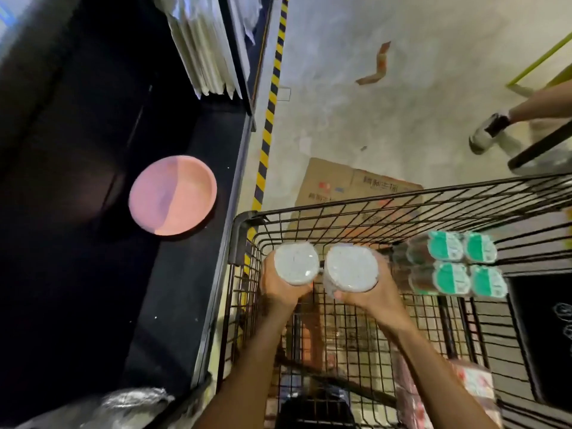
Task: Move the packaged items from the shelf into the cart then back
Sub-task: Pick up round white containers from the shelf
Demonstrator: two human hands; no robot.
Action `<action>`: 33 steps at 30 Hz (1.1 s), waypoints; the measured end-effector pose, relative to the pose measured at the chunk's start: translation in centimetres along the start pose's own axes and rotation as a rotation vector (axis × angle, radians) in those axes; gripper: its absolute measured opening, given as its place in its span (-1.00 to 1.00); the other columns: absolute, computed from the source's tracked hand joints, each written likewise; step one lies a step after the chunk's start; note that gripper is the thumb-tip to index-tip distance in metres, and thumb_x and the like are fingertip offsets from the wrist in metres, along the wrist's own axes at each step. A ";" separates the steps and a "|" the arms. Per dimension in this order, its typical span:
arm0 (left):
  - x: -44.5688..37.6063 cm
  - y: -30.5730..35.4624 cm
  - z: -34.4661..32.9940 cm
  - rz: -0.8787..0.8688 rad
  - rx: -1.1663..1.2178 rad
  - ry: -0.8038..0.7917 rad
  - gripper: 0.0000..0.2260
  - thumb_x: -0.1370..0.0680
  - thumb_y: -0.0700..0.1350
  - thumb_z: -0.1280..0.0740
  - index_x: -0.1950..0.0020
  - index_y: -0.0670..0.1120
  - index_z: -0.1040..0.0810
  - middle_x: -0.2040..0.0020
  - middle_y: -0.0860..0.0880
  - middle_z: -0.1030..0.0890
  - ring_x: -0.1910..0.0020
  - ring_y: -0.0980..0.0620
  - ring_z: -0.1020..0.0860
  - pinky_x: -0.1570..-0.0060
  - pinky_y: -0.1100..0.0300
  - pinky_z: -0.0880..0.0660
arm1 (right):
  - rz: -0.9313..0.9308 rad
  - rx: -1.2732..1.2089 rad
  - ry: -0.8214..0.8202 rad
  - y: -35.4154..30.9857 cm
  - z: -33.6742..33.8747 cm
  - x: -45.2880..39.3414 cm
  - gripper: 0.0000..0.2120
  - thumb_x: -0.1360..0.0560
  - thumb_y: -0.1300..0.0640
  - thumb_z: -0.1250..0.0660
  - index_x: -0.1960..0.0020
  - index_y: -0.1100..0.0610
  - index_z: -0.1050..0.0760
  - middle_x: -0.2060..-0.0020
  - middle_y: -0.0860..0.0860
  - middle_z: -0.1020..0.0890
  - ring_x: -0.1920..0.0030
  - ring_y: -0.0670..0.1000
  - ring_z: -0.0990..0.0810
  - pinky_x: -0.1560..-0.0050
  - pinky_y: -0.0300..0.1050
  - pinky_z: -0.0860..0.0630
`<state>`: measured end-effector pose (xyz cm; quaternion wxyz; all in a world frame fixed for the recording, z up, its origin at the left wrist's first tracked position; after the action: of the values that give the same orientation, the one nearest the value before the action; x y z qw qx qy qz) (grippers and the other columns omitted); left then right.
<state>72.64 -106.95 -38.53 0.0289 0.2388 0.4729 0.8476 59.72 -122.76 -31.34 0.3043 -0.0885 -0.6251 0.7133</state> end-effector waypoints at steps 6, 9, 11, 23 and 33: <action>-1.5 -2.3 -1.0 -0.004 -0.055 -0.015 -0.14 -0.09 -0.29 -0.64 -0.34 -0.16 -0.39 -0.25 -0.10 -0.51 -0.28 -0.05 -0.45 -0.23 0.05 -0.47 | -0.057 -0.012 -0.015 6.8 -1.2 -3.7 -0.21 -0.07 0.14 -0.63 -0.23 0.00 -0.37 -0.14 -0.22 -0.55 -0.19 -0.25 -0.49 -0.13 -0.41 -0.43; -2.0 -3.8 -1.5 0.064 0.003 -0.055 -0.10 -0.14 -0.36 -0.61 -0.40 -0.12 -0.30 -0.29 -0.09 -0.48 -0.30 -0.04 -0.43 -0.06 0.30 -0.48 | -0.108 0.001 -0.046 10.1 -1.9 -4.6 -0.10 -0.09 0.16 -0.66 -0.33 0.07 -0.31 -0.21 -0.03 -0.51 -0.24 -0.17 -0.47 -0.19 -0.31 -0.46; -2.2 -4.4 -1.8 0.067 0.024 -0.083 -0.09 -0.18 -0.39 -0.59 -0.43 -0.12 -0.24 -0.32 -0.09 -0.45 -0.32 -0.02 -0.41 0.01 0.44 -0.40 | -0.141 0.011 -0.048 11.6 -2.2 -4.9 -0.06 -0.11 0.25 -0.66 -0.37 0.11 -0.25 -0.22 -0.05 -0.48 -0.23 -0.25 -0.45 -0.17 -0.39 -0.44; -2.5 -3.5 -2.1 0.014 -0.105 -0.010 -0.16 -0.18 -0.29 -0.62 -0.39 -0.14 -0.32 -0.32 -0.12 -0.42 -0.29 -0.03 -0.43 -0.03 0.36 -0.39 | -0.216 0.066 0.100 13.6 -2.0 -5.0 -0.02 -0.13 0.38 -0.62 -0.40 0.13 -0.18 -0.19 -0.09 -0.39 -0.30 -0.09 -0.35 -0.12 -0.55 -0.31; -0.2 -2.8 -1.4 0.041 -0.138 -0.037 -0.14 -0.24 -0.31 -0.58 -0.44 -0.14 -0.24 -0.34 -0.07 -0.41 -0.32 -0.04 -0.40 -0.06 0.42 -0.42 | -0.363 0.119 0.172 12.5 -1.1 -2.4 0.00 -0.22 0.31 -0.60 -0.48 0.13 -0.10 -0.25 -0.07 -0.35 -0.31 -0.10 -0.30 -0.33 -0.25 -0.22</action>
<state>71.71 -106.52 -41.48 0.0367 0.2617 0.4079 0.8740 58.13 -123.53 -43.96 0.4847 -0.0169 -0.5594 0.6723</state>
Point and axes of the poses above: each hand's wrist, its own x-axis away from the middle knuckle, its own z-axis out of the back of the hand, y = z × x, the point moved 9 cm from there along -x, towards the middle knuckle
